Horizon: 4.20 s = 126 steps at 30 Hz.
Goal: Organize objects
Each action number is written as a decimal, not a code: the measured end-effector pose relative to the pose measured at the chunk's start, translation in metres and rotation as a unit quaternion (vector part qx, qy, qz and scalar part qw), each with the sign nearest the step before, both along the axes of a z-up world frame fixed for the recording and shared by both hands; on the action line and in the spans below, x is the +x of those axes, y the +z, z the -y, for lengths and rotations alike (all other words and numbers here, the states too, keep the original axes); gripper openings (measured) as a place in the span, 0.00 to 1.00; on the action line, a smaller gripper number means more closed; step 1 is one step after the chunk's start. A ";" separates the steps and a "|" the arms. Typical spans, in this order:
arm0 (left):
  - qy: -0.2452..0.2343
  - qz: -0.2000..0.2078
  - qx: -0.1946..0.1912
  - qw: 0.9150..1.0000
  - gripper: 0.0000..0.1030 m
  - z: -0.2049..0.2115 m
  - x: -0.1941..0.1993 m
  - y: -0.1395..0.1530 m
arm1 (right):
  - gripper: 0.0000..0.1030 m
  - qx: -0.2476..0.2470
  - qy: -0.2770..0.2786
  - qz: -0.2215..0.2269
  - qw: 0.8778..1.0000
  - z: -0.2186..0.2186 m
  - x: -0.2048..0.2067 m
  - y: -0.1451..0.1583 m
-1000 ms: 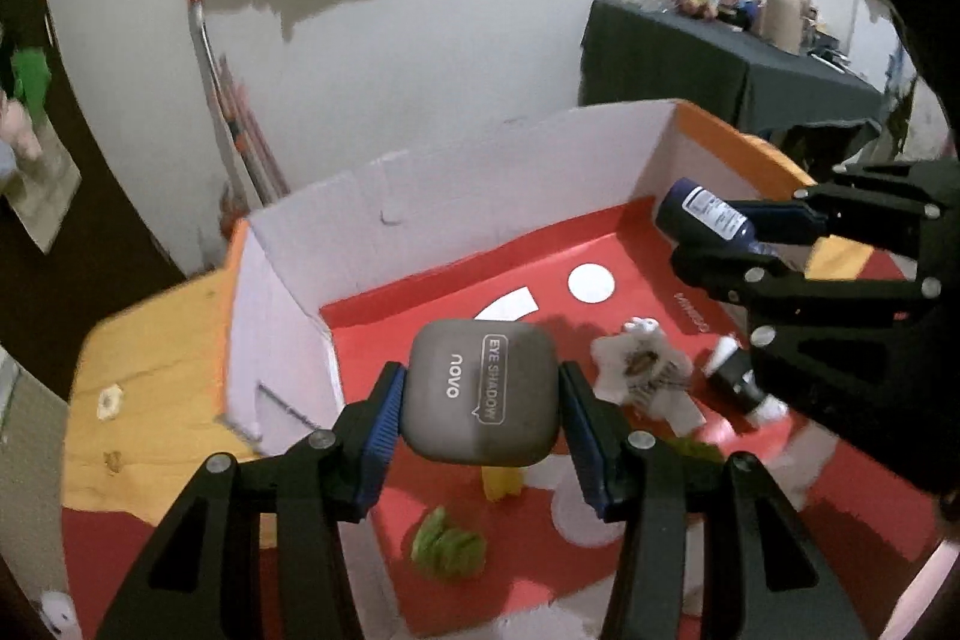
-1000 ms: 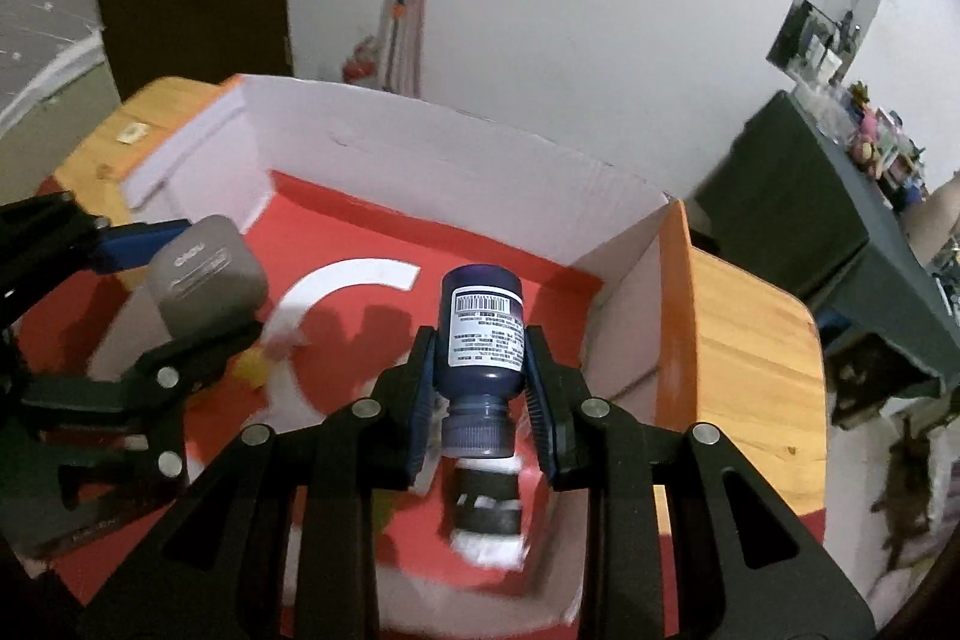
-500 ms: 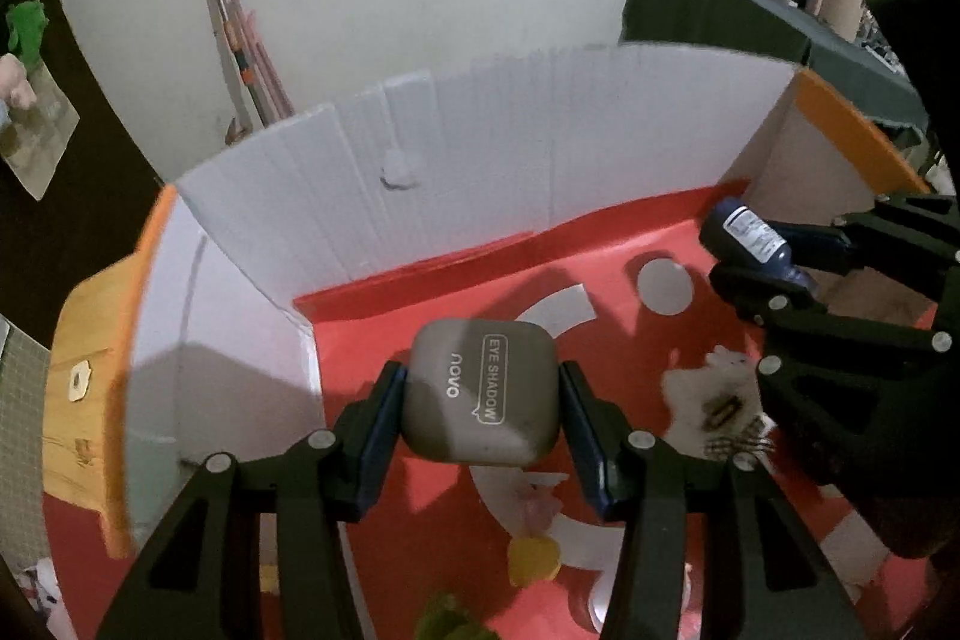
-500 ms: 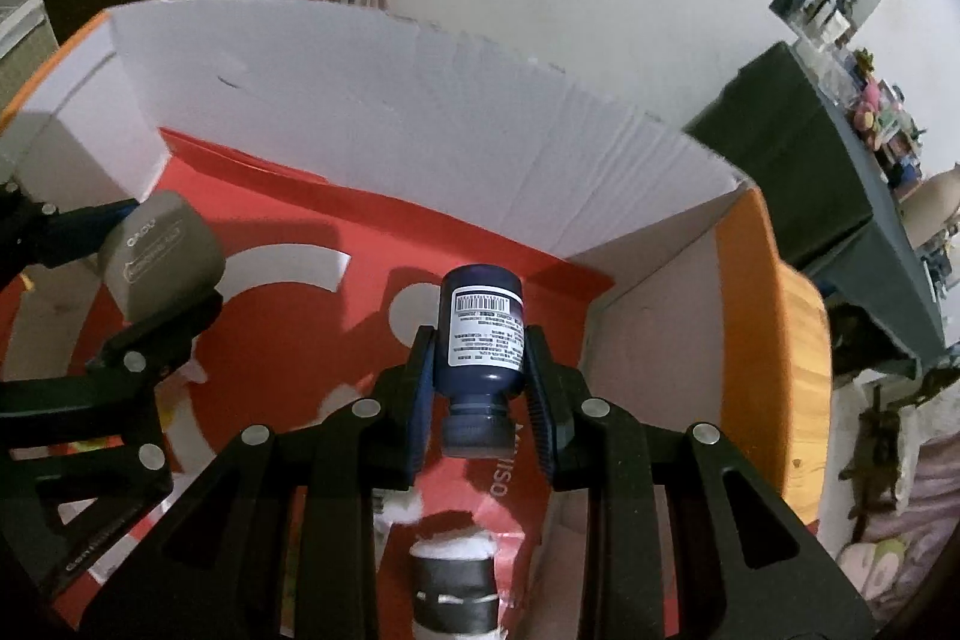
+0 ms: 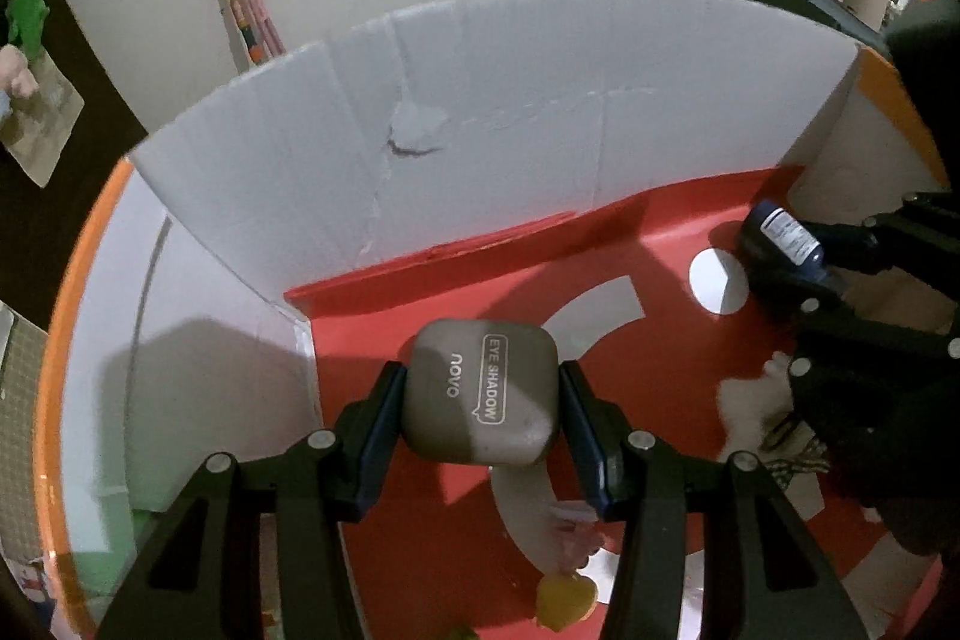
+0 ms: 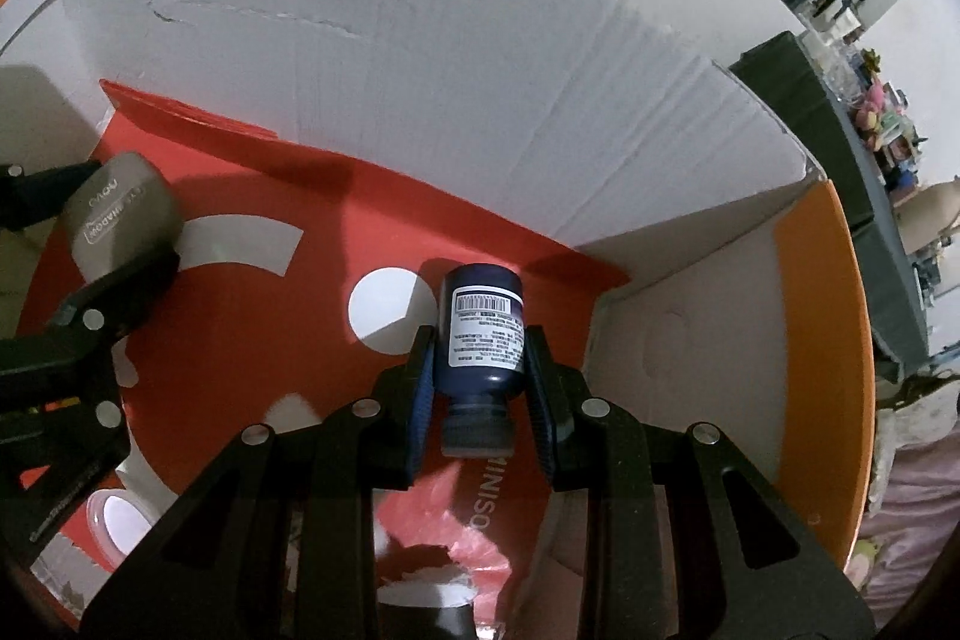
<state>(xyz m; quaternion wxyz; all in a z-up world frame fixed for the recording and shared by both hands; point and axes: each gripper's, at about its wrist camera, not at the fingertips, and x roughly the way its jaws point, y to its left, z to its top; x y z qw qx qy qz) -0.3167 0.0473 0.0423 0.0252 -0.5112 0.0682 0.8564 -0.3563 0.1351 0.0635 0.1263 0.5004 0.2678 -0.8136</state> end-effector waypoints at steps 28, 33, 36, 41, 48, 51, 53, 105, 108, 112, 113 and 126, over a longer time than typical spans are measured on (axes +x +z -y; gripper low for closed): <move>0.010 0.009 0.012 1.000 0.52 0.001 0.012 -0.003 | 0.26 0.001 0.010 -0.005 1.000 -0.009 -0.019 -0.002; 0.010 0.009 0.012 1.000 0.52 -0.002 0.012 -0.002 | 0.26 0.000 0.009 -0.005 1.000 -0.009 -0.021 -0.002; 0.010 0.009 0.012 1.000 0.52 -0.002 0.012 -0.002 | 0.26 0.001 0.009 -0.004 1.000 -0.009 -0.025 -0.001; 0.010 0.009 0.012 1.000 0.52 -0.002 0.010 -0.002 | 0.26 0.003 0.007 -0.004 1.000 -0.002 -0.014 -0.002; 0.012 0.009 0.011 1.000 0.52 -0.002 0.011 -0.001 | 0.27 0.006 0.005 -0.003 1.000 0.003 -0.007 -0.002; 0.012 0.008 0.010 1.000 0.53 -0.004 0.012 -0.001 | 0.27 0.008 0.006 -0.004 1.000 0.004 -0.004 -0.002; 0.011 0.008 0.007 1.000 0.53 -0.005 0.014 0.000 | 0.27 0.011 0.007 -0.006 1.000 0.005 -0.003 -0.002; 0.008 -0.129 0.062 0.990 0.77 0.015 0.128 0.112 | 0.67 -0.076 0.002 -0.123 0.989 -0.017 0.112 0.127; 0.015 -0.147 0.069 0.987 0.80 0.020 0.142 0.118 | 0.72 -0.098 0.001 -0.132 0.986 -0.025 0.125 0.134; 0.019 -0.180 0.076 0.981 0.86 0.026 0.163 0.126 | 0.77 -0.130 0.000 -0.142 0.981 -0.035 0.142 0.142; 0.019 -0.188 0.075 0.979 0.87 0.027 0.168 0.129 | 0.78 -0.134 -0.001 -0.145 0.980 -0.037 0.146 0.143; 0.024 -0.248 0.096 0.964 0.96 0.047 0.223 0.138 | 0.87 -0.217 0.018 -0.180 0.959 -0.068 0.212 0.147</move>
